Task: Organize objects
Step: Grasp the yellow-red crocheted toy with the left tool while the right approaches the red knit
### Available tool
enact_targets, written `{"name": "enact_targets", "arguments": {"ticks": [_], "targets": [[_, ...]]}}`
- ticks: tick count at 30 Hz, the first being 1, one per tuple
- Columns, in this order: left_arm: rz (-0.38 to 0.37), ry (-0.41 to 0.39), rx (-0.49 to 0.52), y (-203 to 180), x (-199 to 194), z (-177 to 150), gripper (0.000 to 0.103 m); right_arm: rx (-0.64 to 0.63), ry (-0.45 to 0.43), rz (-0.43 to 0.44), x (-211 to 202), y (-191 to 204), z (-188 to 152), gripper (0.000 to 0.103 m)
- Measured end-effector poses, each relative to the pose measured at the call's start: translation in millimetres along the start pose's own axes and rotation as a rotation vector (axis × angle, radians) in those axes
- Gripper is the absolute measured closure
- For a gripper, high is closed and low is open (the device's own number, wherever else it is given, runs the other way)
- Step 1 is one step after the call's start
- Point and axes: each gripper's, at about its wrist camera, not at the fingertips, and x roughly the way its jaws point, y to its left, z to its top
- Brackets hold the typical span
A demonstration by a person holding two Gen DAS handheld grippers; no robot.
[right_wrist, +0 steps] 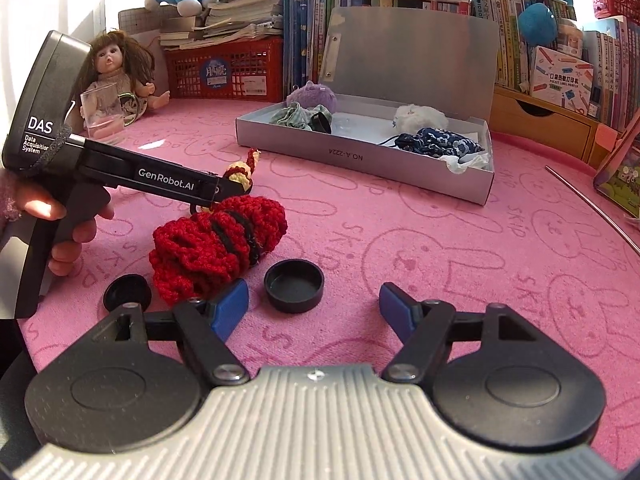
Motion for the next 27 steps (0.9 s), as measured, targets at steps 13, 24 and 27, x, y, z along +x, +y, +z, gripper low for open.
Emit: {"name": "enact_targets", "arguments": {"ticks": [13,24,27], "targets": [[-0.009,-0.073,0.060,-25.2,-11.0,3.8,0.049,0.006,-0.003,0.004,0.8,-0.5,0.4,0.021],[0.013,-0.022,0.036,-23.7,-0.2,1.9,0.050,0.020,-0.021,0.005,-1.3,-2.1,0.2,0.032],[0.018,-0.009,0.041,-25.0,1.9,2.0,0.049,0.021,-0.026,0.004,-2.3,-2.0,0.0,0.035]]}}
